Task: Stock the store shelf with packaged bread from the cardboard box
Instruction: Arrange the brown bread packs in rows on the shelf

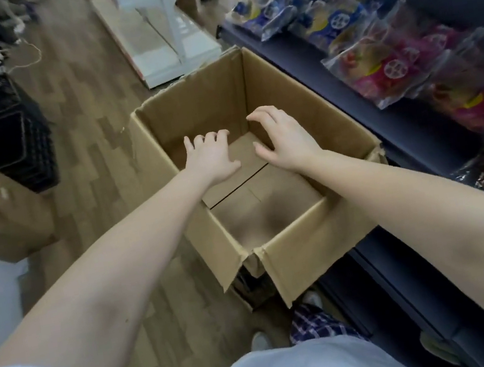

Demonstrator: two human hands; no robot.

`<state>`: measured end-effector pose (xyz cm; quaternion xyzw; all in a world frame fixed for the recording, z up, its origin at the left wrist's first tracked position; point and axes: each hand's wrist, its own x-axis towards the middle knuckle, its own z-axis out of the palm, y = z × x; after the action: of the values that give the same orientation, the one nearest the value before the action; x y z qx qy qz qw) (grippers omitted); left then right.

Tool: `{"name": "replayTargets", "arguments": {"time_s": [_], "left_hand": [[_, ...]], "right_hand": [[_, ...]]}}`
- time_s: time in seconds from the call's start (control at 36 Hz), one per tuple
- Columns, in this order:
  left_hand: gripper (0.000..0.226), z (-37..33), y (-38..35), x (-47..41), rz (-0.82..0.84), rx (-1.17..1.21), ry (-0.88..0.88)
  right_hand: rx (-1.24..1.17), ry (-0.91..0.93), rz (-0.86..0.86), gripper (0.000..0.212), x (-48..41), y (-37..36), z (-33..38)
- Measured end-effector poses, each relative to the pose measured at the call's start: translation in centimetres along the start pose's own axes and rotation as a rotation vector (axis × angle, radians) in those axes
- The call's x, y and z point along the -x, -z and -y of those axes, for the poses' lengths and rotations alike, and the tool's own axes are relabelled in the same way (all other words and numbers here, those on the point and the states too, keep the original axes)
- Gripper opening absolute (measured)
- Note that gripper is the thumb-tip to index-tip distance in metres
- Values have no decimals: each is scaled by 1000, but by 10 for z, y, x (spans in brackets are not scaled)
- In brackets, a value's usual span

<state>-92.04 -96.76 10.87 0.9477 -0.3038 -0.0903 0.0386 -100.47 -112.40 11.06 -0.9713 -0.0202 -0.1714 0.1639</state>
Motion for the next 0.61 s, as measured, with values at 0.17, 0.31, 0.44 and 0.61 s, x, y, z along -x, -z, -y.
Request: {"name": "replayTargets", "arguments": {"time_s": [0.17,0.31,0.44,0.61], "left_hand": [[74,-10,-13,-23,194,-49,84],[73,-9,-21,-46,440,-116,219],[57,1,-42,-51,567,-195,302],[52,13,-43,-56,552,-132,377]], "right_hand": [[35,53,205,52,-20,-18,-33],[15,196,405,50,-33,-39,-43],[-24,307,618,47,-30,-70,-49],[-50,587,1024,58,4,-115,-32]]}}
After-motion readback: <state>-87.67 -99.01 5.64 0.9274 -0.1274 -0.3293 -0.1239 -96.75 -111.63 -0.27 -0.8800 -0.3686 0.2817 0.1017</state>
